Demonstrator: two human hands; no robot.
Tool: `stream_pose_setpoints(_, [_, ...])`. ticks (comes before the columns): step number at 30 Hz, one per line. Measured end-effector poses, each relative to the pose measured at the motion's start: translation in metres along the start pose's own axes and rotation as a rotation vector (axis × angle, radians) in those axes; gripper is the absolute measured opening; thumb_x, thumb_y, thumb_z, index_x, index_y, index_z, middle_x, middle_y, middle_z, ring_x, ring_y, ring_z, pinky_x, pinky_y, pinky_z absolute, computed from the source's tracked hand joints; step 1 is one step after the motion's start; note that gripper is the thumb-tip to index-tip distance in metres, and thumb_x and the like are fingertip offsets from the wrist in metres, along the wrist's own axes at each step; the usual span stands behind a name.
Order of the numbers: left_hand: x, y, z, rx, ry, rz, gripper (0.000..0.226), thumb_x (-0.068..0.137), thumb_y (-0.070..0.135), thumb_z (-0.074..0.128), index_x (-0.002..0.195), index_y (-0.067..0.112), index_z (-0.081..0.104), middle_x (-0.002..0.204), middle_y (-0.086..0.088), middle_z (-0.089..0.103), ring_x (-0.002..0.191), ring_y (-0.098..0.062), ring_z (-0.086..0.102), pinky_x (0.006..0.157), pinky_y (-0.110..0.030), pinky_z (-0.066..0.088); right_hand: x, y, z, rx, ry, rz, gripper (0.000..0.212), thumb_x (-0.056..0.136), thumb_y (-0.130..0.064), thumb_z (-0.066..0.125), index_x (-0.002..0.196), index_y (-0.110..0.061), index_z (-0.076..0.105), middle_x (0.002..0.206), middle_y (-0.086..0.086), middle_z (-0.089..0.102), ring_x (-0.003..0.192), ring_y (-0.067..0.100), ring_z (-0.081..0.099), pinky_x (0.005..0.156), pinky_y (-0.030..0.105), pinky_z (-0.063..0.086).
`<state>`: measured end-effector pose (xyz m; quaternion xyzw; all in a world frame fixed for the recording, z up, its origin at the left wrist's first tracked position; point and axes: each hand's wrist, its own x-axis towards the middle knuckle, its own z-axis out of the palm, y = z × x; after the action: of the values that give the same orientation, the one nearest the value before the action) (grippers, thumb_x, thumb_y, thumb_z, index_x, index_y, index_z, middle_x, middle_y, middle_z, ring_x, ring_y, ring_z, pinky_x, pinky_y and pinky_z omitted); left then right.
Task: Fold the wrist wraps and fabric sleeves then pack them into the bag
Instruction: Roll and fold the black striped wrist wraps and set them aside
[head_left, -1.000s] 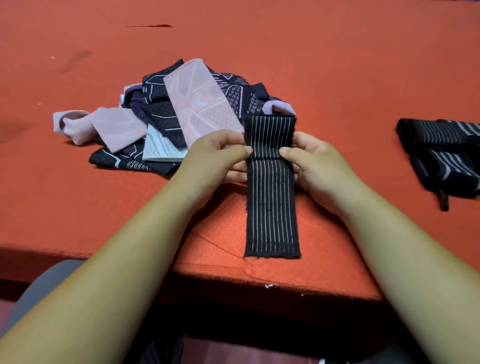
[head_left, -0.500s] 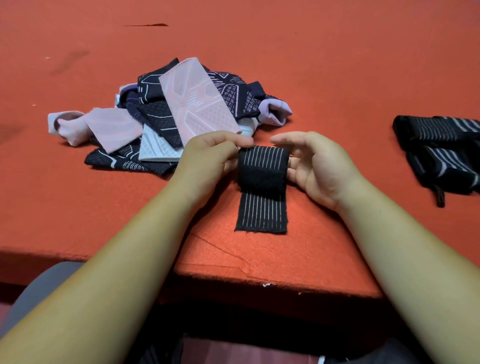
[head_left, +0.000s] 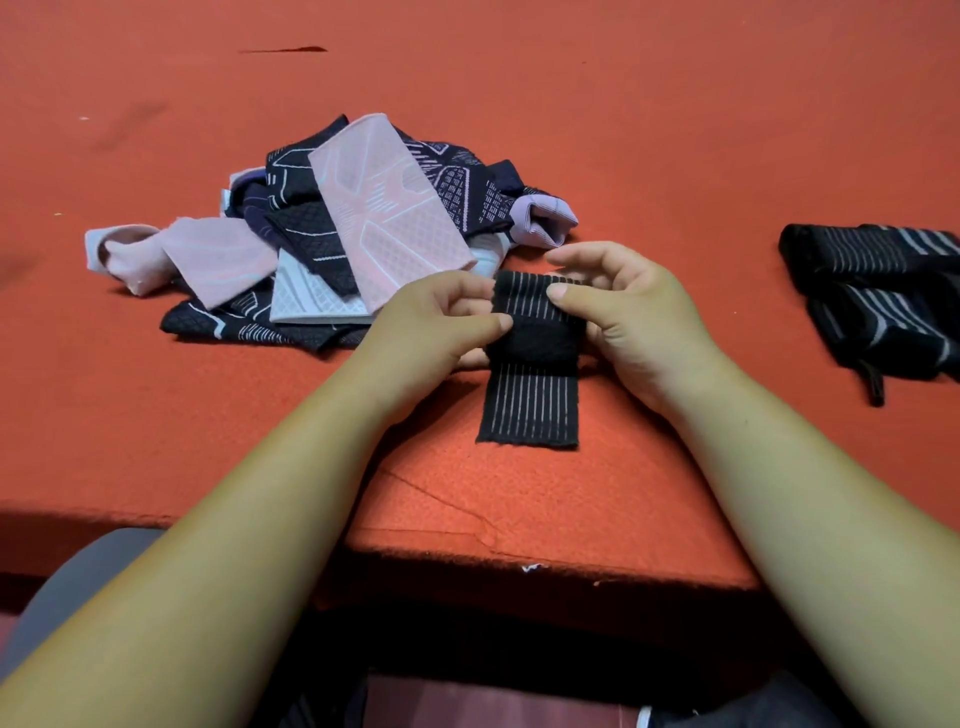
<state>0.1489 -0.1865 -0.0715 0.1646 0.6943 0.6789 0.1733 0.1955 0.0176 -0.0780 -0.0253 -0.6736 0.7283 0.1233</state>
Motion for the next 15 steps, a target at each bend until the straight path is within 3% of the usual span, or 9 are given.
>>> stream_pose_setpoints(3, [-0.001,0.002,0.001,0.076,0.04,0.023,0.019,0.098,0.0,0.07,0.115,0.009,0.072,0.098,-0.009,0.074,0.088,-0.017,0.071,0.069,-0.033,0.064,-0.003,-0.004,0.001,0.02,-0.017,0.037,0.024,0.099,-0.003,0.07,0.119,-0.017,0.072,0.099,0.004,0.074,0.088,0.023,0.07,0.075,0.038,0.058])
stream_pose_setpoints(6, [-0.004,0.005,0.002,0.033,0.076,0.051,0.016,0.1,0.002,0.069,0.112,0.012,0.073,0.092,-0.004,0.074,0.083,-0.014,0.072,0.065,-0.039,0.065,-0.002,-0.005,0.004,-0.031,-0.014,0.142,0.017,0.105,-0.033,0.067,0.116,-0.02,0.072,0.104,0.006,0.074,0.089,0.027,0.07,0.082,0.048,0.056])
stream_pose_setpoints(10, [-0.004,0.007,0.005,-0.081,0.15,0.063,0.016,0.099,0.002,0.069,0.112,0.011,0.073,0.094,-0.006,0.074,0.082,-0.017,0.072,0.063,-0.035,0.064,0.001,-0.005,0.005,-0.214,-0.07,0.277,0.081,0.088,-0.08,0.056,0.118,-0.007,0.071,0.102,0.016,0.071,0.089,0.034,0.065,0.081,0.052,0.05])
stream_pose_setpoints(12, [-0.004,0.007,0.006,-0.086,0.189,0.071,0.016,0.098,0.002,0.07,0.111,0.011,0.073,0.096,-0.009,0.073,0.08,-0.018,0.071,0.062,-0.032,0.063,-0.003,-0.005,0.007,-0.154,-0.079,0.343,0.081,0.093,-0.081,0.051,0.124,-0.009,0.07,0.115,0.024,0.077,0.098,0.038,0.074,0.089,0.058,0.057])
stream_pose_setpoints(15, [-0.004,0.005,0.008,-0.048,0.22,0.108,0.013,0.097,0.001,0.072,0.106,0.011,0.074,0.094,-0.013,0.074,0.08,-0.019,0.073,0.063,-0.032,0.063,-0.008,-0.01,0.013,0.095,-0.071,0.387,0.067,0.108,-0.065,0.043,0.136,-0.007,0.064,0.125,0.026,0.075,0.11,0.04,0.076,0.094,0.06,0.062])
